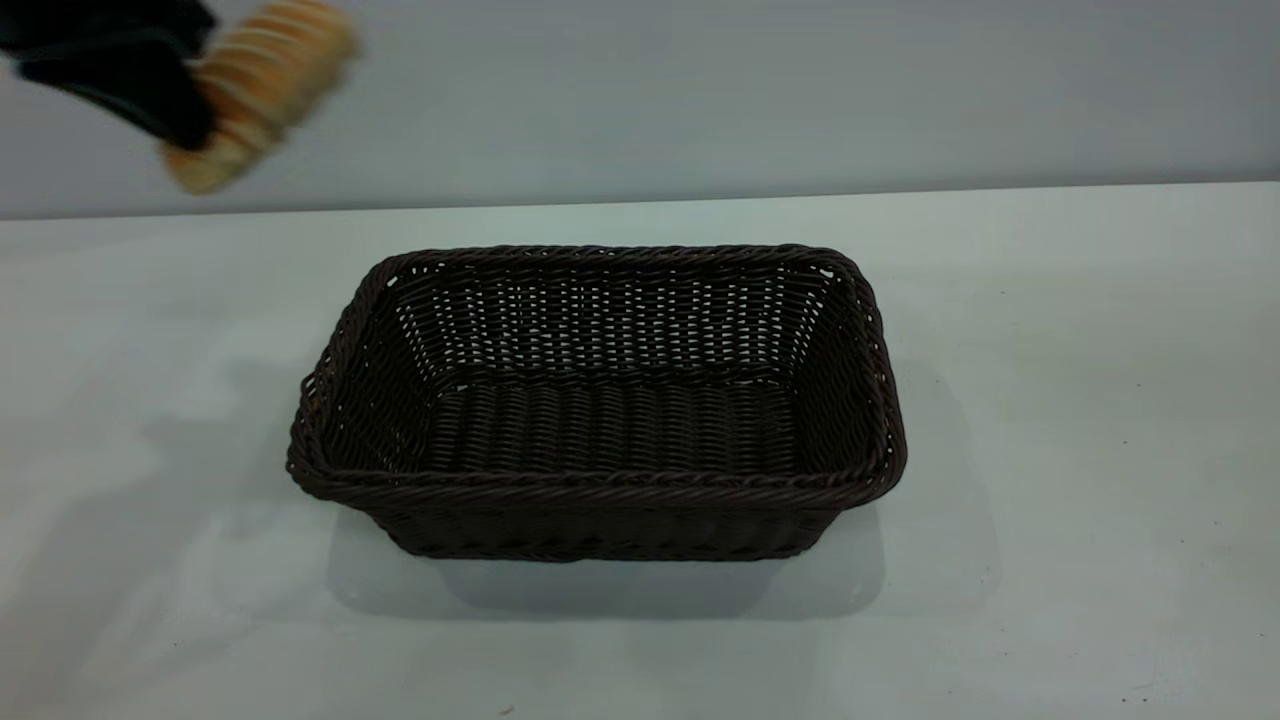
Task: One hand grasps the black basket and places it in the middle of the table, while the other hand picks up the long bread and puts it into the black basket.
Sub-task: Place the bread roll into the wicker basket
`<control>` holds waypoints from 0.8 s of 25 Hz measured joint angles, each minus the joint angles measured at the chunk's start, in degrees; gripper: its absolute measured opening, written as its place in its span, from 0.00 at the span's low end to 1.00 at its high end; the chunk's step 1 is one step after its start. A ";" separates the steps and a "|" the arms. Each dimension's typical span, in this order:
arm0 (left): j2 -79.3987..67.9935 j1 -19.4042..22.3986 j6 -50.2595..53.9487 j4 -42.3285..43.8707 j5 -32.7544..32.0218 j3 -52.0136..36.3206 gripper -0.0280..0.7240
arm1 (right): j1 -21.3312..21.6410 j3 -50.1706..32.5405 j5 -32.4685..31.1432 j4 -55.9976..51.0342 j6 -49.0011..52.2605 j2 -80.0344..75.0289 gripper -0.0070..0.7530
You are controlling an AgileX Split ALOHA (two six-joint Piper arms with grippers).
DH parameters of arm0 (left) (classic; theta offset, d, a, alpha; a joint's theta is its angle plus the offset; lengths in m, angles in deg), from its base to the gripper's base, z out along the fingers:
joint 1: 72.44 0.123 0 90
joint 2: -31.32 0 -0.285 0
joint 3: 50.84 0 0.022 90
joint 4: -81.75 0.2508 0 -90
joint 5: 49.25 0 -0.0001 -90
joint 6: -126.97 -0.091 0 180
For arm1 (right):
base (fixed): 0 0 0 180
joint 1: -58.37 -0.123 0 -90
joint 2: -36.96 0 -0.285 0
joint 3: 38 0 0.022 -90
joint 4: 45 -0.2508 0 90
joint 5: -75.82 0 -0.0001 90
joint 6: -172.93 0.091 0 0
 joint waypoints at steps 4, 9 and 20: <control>-1.44 -5.79 -5.73 -2.86 -5.23 -0.10 0.11 | 0.00 -0.02 0.00 0.00 0.00 0.00 0.68; -3.17 -9.14 -6.13 -3.46 -6.68 -0.18 0.12 | 0.00 -0.02 0.00 0.00 -0.20 0.00 0.68; -3.79 -9.20 -2.74 -3.28 -8.41 -0.34 0.58 | 0.00 -0.02 0.00 0.00 -0.38 0.00 0.68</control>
